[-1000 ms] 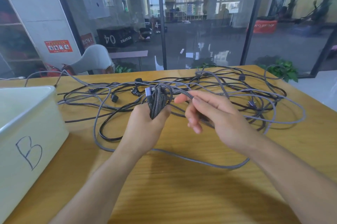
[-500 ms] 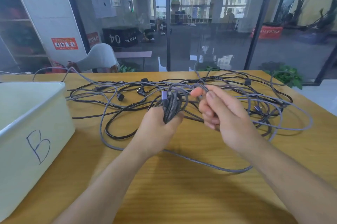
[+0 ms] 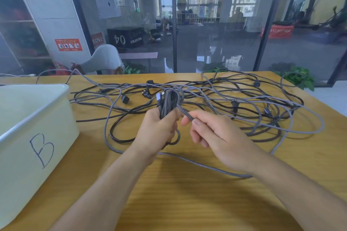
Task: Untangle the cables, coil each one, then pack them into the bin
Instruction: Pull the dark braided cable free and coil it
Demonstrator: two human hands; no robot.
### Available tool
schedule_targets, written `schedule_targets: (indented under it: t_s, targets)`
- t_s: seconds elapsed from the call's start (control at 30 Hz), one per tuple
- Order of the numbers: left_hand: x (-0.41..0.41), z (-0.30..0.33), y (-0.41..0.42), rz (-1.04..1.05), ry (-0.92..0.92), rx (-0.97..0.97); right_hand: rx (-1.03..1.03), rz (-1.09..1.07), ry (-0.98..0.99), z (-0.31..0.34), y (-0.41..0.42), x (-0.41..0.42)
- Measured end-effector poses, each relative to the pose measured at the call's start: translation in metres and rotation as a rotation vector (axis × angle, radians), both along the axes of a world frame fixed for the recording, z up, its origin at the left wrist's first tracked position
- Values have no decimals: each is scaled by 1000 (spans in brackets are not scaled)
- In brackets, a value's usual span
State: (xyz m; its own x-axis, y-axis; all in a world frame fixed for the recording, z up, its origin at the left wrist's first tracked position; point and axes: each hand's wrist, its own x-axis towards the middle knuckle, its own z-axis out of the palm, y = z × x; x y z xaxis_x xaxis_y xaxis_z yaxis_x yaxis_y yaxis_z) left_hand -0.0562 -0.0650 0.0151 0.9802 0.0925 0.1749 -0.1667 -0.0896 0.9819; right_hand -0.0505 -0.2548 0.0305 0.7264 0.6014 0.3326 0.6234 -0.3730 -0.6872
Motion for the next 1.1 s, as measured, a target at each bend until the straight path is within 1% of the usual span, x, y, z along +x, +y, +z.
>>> schedule_targets:
  t_s: [0.07, 0.17, 0.23, 0.33, 0.43, 0.63, 0.7, 0.8, 0.87, 0.97, 1.03, 1.1]
  targets:
    - [-1, 2, 1, -14, 11, -123, -73, -7, -4, 1, -2, 0]
    - [-3, 8, 6, -49, 20, -339, -311, -29, -76, 0, -1, -1]
    - [-4, 10, 11, -34, -13, -329, -431, -44, -150, 0, 2, -4]
    - [-3, 10, 11, 14, -35, -248, -488, -12, -220, -5, 9, -8]
    - [-2, 9, 8, 20, -30, -269, -492, 67, -190, -10, 16, -13]
    - [-2, 12, 3, -30, -43, -340, -423, 112, -139, -20, 21, -12]
    - [-6, 16, 0, -80, -35, -393, -381, 140, -89, -22, 22, -11]
    - [-10, 22, -4, -152, -36, -456, -295, 156, 63, -23, 21, -8]
    - [-11, 25, -4, -193, -46, -486, -279, 173, 97, -24, 21, -6]
    - [-13, 27, -2, -246, -52, -441, -346, 173, 71, -28, 22, 1]
    - [-15, 28, -1, -260, -52, -383, -388, 163, 91, -31, 19, 7]
    - [-17, 29, 1, -259, -37, -364, -407, 172, 129, -27, 12, 12]
